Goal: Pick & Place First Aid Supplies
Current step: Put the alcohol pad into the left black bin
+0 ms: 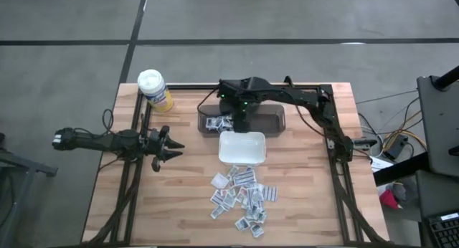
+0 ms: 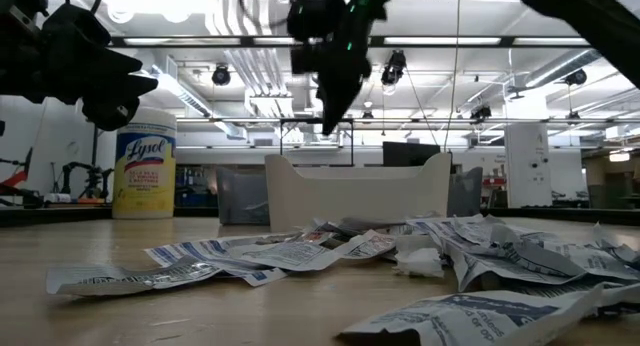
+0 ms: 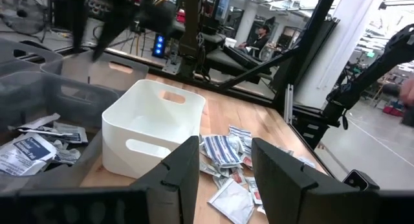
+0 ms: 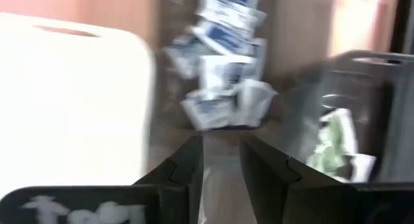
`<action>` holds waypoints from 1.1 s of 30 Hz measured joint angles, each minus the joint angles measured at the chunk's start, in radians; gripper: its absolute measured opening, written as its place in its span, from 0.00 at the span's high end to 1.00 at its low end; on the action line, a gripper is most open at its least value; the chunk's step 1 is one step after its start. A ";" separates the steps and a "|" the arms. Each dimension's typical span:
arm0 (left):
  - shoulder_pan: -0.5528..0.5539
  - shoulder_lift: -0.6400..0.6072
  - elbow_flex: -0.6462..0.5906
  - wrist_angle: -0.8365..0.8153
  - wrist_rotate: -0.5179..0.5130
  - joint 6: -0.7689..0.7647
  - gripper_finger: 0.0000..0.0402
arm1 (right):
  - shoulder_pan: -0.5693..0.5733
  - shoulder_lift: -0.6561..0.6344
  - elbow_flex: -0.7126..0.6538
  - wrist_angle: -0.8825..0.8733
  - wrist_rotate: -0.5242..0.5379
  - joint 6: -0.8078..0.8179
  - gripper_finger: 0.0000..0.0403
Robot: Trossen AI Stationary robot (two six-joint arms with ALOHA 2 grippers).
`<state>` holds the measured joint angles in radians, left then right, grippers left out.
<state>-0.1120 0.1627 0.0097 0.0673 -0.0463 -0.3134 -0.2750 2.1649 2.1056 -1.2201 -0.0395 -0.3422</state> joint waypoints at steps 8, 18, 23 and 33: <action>0.000 0.000 0.000 0.000 0.000 -0.001 0.66 | 0.089 -0.188 -0.047 -0.049 -0.179 0.027 0.81; 0.000 0.000 0.000 -0.001 0.003 -0.028 0.66 | 0.299 -0.417 -0.217 -0.055 -0.183 0.187 0.86; 0.000 0.000 0.000 -0.001 0.003 -0.048 0.66 | 0.439 -0.494 -0.314 -0.043 -0.182 0.366 0.86; 0.000 0.000 0.000 -0.001 0.003 -0.054 0.66 | 0.717 -0.539 -0.491 0.193 -0.179 0.579 0.86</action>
<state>-0.1118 0.1627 0.0099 0.0662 -0.0431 -0.3672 0.4416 1.6256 1.6142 -1.0272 -0.2185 0.2364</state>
